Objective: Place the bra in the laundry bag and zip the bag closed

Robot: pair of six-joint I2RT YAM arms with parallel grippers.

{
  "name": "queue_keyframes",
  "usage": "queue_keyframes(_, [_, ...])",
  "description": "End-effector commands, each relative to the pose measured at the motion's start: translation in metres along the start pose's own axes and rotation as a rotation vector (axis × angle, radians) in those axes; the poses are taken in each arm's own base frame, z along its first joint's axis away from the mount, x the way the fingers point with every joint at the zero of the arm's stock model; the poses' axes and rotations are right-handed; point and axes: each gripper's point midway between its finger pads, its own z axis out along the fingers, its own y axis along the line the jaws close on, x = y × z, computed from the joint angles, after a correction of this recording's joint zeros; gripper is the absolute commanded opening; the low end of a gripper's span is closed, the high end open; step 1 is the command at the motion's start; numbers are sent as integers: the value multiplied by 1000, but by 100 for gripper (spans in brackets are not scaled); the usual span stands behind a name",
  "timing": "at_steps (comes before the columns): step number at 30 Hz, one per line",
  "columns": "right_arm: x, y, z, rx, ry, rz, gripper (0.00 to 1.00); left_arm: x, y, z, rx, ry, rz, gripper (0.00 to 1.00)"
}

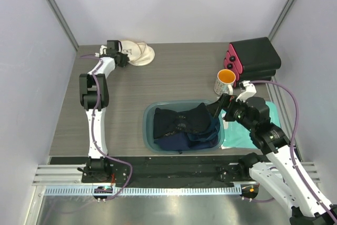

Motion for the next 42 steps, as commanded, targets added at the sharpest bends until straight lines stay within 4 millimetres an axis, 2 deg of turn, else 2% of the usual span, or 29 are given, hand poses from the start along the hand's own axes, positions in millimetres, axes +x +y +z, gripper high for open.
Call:
queue_keyframes(1, [-3,13,2,-51,14,13,100,-30,3,-44,-13,-115,85,0])
queue_keyframes(2, [1,11,7,-50,36,14,100,-43,-14,-80,26,-155,129,0])
queue_keyframes(3, [7,12,10,-61,63,4,100,-44,-8,-92,20,-164,159,0])
queue_keyframes(4, [8,12,14,-63,72,2,100,-33,23,-101,-41,-152,194,0])
queue_keyframes(5, [13,10,18,-57,94,4,100,-30,31,-115,-54,-158,223,0])
queue_keyframes(6, [15,9,21,-58,105,2,100,-38,19,-148,-6,-193,255,0])
queue_keyframes(7, [16,13,22,-79,114,-4,100,-20,54,-151,-58,-144,289,0])
queue_keyframes(9, [20,14,26,-92,136,-12,100,-19,63,-188,-53,-148,330,0])
queue_keyframes(10, [20,16,26,-105,138,-15,100,-4,95,-190,-105,-104,350,0])
queue_keyframes(12, [23,18,28,-123,151,-20,100,2,118,-209,-149,-87,368,0])
queue_keyframes(14, [25,21,28,-147,155,-23,100,11,139,-227,-170,-62,380,18])
queue_keyframes(15, [29,22,29,-156,167,-19,100,13,144,-232,-179,-55,383,39])
queue_keyframes(16, [28,23,29,-167,166,-23,100,12,150,-245,-210,-48,398,77])
queue_keyframes(17, [31,25,28,-181,176,-20,100,5,155,-252,-254,-75,409,89])
queue_keyframes(19, [33,25,27,-186,183,-25,100,-13,140,-275,-260,-137,427,100])
queue_keyframes(22, [34,23,21,-183,180,-45,100,-32,135,-298,-286,-228,418,100])
queue_keyframes(25, [36,21,18,-173,176,-51,100,-37,113,-295,-201,-267,343,91])
queue_keyframes(27, [35,25,14,-193,171,-43,100,-29,122,-274,-290,-210,291,87])
queue_keyframes(28, [34,27,13,-199,170,-39,100,-37,101,-274,-284,-222,262,86])
queue_keyframes(29, [33,28,13,-203,168,-41,100,-36,101,-268,-325,-197,257,85])
queue_keyframes(30, [30,30,12,-210,162,-52,100,-26,124,-247,-462,-131,261,83])
queue_keyframes(31, [29,30,12,-209,162,-57,100,-39,100,-247,-457,-162,250,79])
queue_keyframes(35, [23,32,11,-209,150,-77,100,-46,88,-204,-524,-159,229,78])
queue_keyframes(36, [22,32,11,-211,152,-78,100,-54,71,-200,-499,-185,213,77])
queue_keyframes(37, [22,32,12,-211,152,-80,100,-50,82,-182,-549,-171,202,76])
queue_keyframes(39, [22,34,12,-218,157,-80,100,-57,66,-170,-532,-187,184,72])
queue_keyframes(40, [23,34,12,-218,159,-83,100,-54,76,-152,-574,-185,163,70])
queue_keyframes(41, [22,32,12,-212,154,-89,100,-53,87,-152,-636,-175,159,69])
queue_keyframes(42, [24,31,13,-210,158,-88,100,-60,79,-149,-622,-190,133,68])
